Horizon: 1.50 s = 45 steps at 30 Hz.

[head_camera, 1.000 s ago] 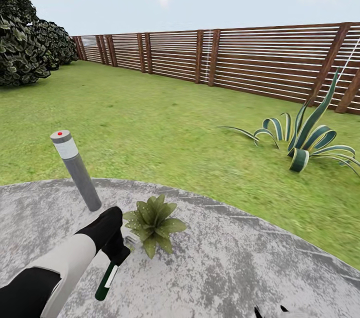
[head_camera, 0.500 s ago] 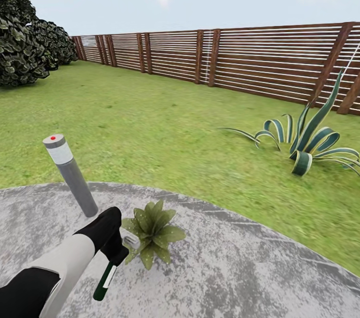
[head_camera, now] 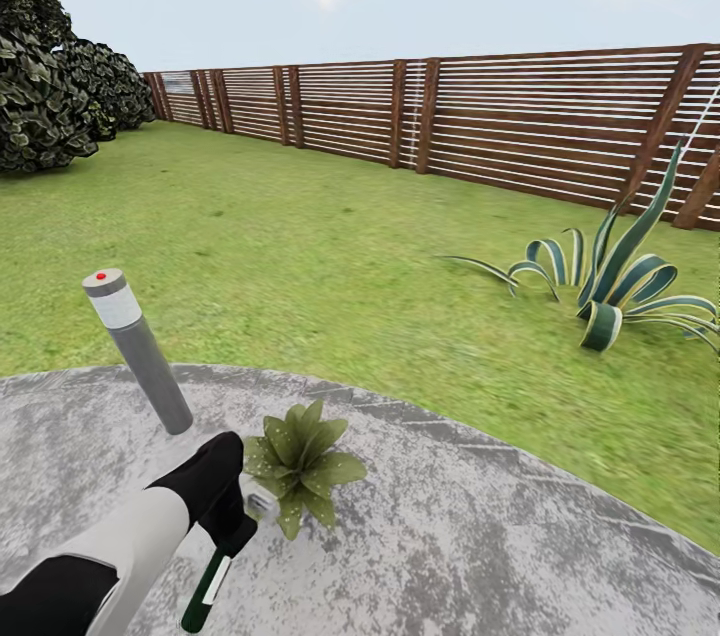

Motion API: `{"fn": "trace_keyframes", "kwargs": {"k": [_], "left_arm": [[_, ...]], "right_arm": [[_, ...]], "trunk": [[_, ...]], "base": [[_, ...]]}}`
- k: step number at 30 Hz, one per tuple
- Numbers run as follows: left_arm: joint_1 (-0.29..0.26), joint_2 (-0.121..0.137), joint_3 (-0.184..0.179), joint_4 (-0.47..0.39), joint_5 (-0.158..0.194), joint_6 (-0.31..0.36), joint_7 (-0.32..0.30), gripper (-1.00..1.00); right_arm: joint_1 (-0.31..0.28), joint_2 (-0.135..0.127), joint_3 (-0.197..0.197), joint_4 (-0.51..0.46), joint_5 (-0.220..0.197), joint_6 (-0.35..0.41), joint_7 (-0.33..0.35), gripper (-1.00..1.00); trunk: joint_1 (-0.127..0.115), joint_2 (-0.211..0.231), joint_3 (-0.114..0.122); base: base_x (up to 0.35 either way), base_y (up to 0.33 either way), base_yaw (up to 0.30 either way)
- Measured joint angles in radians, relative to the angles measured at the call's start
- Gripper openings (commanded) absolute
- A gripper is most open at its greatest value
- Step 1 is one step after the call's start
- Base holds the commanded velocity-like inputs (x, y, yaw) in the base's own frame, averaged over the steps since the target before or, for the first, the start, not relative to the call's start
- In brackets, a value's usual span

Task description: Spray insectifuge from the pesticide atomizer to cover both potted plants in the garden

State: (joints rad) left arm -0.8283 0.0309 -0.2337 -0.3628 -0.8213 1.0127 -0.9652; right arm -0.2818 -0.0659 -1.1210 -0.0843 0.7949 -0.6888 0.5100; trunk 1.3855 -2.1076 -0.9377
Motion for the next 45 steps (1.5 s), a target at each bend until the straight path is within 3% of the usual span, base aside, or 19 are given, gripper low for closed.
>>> {"fn": "trace_keyframes", "kwargs": {"k": [27,31,37,45], "left_arm": [[0.000,0.002,0.005,-0.008,0.000,0.001,0.000,-1.00],[0.000,0.001,0.005,-0.008,0.000,0.002,-0.001,-1.00],[0.000,0.008,0.005,-0.010,0.000,0.001,-0.002,-1.00],[-0.004,0.009,0.004,-0.013,0.003,0.001,-0.003,-1.00]], "right_arm": [[0.000,0.000,0.000,0.000,0.000,0.001,0.000,1.00],[0.000,0.021,0.002,0.001,0.000,0.001,0.000,1.00],[0.000,0.014,-0.002,-0.091,-0.002,-0.033,0.002,1.00],[0.000,0.022,0.001,-0.109,0.032,-0.037,0.002,1.00]], "trunk": [[0.000,0.000,0.000],[0.000,0.000,0.000],[0.000,0.000,0.000],[0.000,0.000,-0.002]], "base": [[-0.001,-0.043,0.000],[-0.062,-0.076,0.000],[-0.031,-0.047,0.000],[-0.137,-0.145,0.065]]}}
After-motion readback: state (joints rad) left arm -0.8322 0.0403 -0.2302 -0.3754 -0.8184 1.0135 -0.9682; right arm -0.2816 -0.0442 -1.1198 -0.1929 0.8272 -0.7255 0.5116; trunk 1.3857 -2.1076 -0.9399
